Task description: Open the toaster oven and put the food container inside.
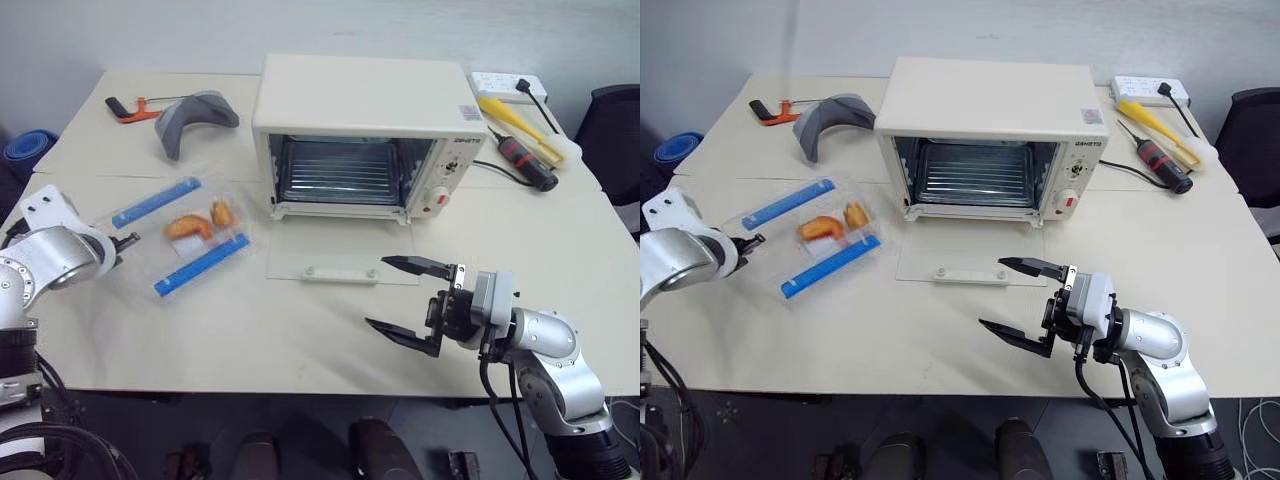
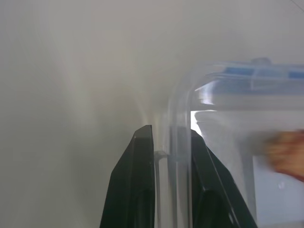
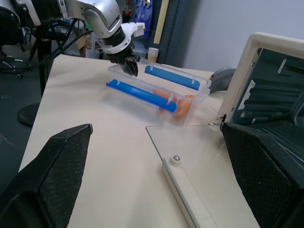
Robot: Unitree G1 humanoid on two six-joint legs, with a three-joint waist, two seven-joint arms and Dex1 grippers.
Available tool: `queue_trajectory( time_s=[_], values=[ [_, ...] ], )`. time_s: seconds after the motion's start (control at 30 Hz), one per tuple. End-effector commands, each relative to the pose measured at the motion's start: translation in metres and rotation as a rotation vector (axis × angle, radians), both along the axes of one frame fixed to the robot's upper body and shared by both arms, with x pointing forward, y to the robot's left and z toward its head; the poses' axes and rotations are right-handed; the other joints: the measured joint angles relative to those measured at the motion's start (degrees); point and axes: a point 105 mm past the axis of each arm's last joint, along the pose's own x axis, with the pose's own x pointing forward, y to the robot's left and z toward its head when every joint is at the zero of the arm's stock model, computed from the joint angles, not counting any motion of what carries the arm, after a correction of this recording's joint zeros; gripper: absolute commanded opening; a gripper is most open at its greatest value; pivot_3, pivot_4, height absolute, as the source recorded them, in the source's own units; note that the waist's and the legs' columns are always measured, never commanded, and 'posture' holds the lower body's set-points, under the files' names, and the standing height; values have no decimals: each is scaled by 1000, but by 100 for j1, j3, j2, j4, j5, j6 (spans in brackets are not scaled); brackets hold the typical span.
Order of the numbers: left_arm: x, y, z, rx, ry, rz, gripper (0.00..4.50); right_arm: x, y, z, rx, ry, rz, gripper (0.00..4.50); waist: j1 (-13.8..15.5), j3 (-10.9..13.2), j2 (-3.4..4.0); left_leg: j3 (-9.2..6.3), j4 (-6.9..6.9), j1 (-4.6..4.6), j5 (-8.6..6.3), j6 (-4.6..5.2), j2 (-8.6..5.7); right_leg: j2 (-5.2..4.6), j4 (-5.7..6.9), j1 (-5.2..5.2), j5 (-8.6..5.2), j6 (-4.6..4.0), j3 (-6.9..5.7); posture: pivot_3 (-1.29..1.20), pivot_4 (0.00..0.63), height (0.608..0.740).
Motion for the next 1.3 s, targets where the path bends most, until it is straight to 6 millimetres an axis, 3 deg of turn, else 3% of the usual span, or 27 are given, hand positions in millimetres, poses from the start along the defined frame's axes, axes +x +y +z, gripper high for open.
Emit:
queue_trajectory(
  time_s=[0.03,0.17,0.27,0.4,0.5,0.73,0.83,1.0,1.13,1.3],
  values=[
    [-1,17,39,74,-89,-22,629,-5,-2,10,-3,-43,-2,4500,5,0,0,0,1,-2,0,0,-1,0,1,-1,0,0,-3,0,150,740],
    [-3,11,55,119,-60,-215,629,-3,-8,11,-16,-42,-17,4500,-3,0,0,3,-2,-4,0,0,-6,-4,5,-8,0,0,-7,0,150,740],
    [-12,-16,63,74,-1,-475,629,-1,-16,13,-29,-41,-44,4500,1,0,0,22,-6,-4,1,-2,-20,-2,9,-10,0,0,-13,0,150,740],
    [-21,-36,75,103,46,-652,629,1,-27,11,-54,-32,-85,4500,-2,1,0,21,-8,-5,1,-2,-27,-5,13,-10,0,0,-10,0,150,740],
    [-22,-62,72,103,83,-799,629,1,-34,10,-58,-27,-122,4500,2,1,1,19,-7,-6,1,-2,-26,-4,16,-10,0,0,-10,0,150,740],
    [-5,-132,59,74,37,-1029,629,-3,-47,4,-75,-25,-209,4500,38,2,0,2,6,-12,0,-1,-28,-14,28,-11,0,0,-5,0,150,740],
    [10,-152,62,61,-25,-1012,629,-7,-49,5,-69,-32,-245,4500,44,2,0,-17,5,-17,0,0,-32,-18,39,-16,1,2,-3,0,150,740],
    [35,-171,64,10,-103,-887,629,-11,-46,6,-46,-33,-281,4500,22,1,0,-38,9,-18,0,0,-40,-24,34,-17,2,4,-5,0,150,740],
    [39,-195,59,-28,-93,-920,629,-13,-43,8,-34,-39,-296,4500,28,2,0,-71,2,-15,0,0,-74,-22,43,-22,3,6,1,0,150,740],
    [47,-208,40,-52,-31,-881,629,-14,-41,10,-11,-47,-316,4500,49,2,0,-73,5,-16,0,0,-85,-35,39,-22,3,7,0,0,150,740]
  ],
)
